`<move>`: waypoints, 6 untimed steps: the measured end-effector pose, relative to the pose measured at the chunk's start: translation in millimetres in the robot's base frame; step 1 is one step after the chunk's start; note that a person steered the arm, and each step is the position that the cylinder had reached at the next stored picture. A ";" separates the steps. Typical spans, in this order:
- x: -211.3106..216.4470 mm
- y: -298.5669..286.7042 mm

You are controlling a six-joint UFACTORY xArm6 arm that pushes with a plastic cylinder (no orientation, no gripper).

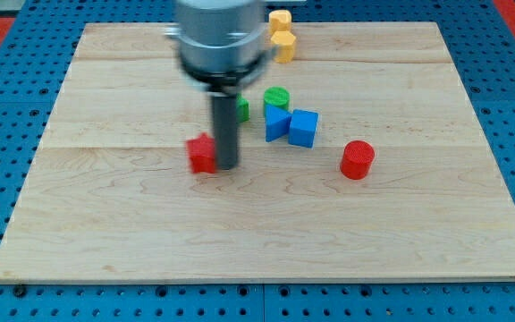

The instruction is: Move the red star towards top center

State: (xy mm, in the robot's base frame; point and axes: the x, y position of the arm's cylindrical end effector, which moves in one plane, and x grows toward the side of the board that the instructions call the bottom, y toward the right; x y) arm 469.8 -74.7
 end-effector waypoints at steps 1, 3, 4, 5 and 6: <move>-14.9 -66.0; -12.2 -136.0; -20.0 -152.0; -61.7 -141.4; -101.7 -108.1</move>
